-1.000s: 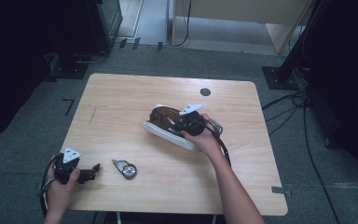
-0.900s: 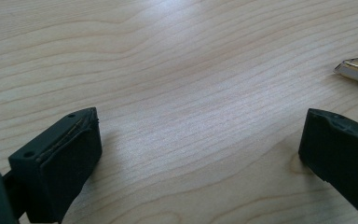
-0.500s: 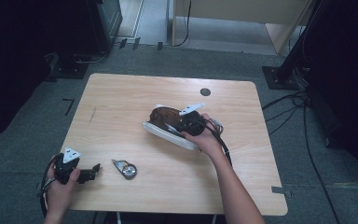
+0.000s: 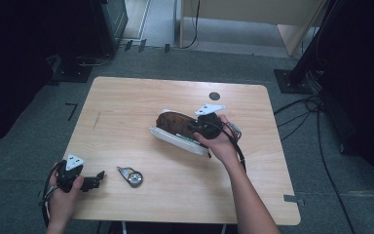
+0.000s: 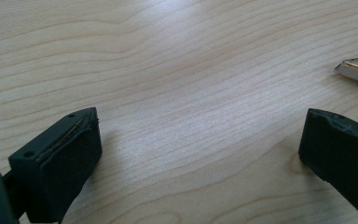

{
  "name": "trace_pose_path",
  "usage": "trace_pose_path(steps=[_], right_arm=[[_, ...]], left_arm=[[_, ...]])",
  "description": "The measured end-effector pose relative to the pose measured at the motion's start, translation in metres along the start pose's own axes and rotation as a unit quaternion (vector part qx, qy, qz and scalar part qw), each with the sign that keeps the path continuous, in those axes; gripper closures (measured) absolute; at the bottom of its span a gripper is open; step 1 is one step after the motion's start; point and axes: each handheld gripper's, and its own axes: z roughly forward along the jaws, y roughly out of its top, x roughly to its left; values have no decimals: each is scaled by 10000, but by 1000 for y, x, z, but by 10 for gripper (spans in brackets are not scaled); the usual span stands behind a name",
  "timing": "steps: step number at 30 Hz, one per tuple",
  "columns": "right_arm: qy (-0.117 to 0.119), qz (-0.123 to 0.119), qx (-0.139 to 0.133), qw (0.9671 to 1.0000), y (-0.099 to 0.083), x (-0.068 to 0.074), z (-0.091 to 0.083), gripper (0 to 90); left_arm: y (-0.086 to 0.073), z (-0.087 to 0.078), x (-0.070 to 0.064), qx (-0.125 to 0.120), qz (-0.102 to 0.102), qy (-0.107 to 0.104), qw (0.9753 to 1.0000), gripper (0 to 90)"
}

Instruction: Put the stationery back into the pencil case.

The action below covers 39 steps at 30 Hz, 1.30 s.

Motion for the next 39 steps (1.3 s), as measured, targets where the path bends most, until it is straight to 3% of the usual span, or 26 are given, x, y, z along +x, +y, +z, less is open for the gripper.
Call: trace_pose_path(steps=[7, 14, 18, 19, 22, 24, 32, 34, 39], right_arm=[[-136, 37, -465, 9988, 5, 13, -24, 635], [-90, -50, -665, 9977, 3, 35, -36, 540], [4, 14, -822, 9966, 1, 49, -40, 504], [36, 32, -864, 9962, -1, 54, -41, 493], [90, 29, -949, 9954, -6, 64, -41, 479], [128, 47, -961, 9953, -9, 70, -40, 468], [343, 65, -941, 9950, -22, 97, -33, 462], [372, 54, -916, 9951, -25, 105, -29, 461], [584, 79, -818, 9949, -36, 126, -15, 458]], left_arm=[[0, 0, 0, -1, 0, 0, 10000, 0], [0, 0, 0, 3, 27, -29, 10000, 0], [0, -1, -2, -43, 86, -89, 9999, 0], [-1, -2, -2, -90, 71, -84, 9999, 35], [-2, -4, -1, -216, -50, -77, 9997, 147], [-2, -5, 0, -271, -78, -175, 9994, 147], [-2, -11, 0, -520, -126, -66, 9985, 150], [-1, -13, -1, -605, -154, -179, 9979, 159], [5, -12, -14, -625, -104, 174, 9978, 296]])
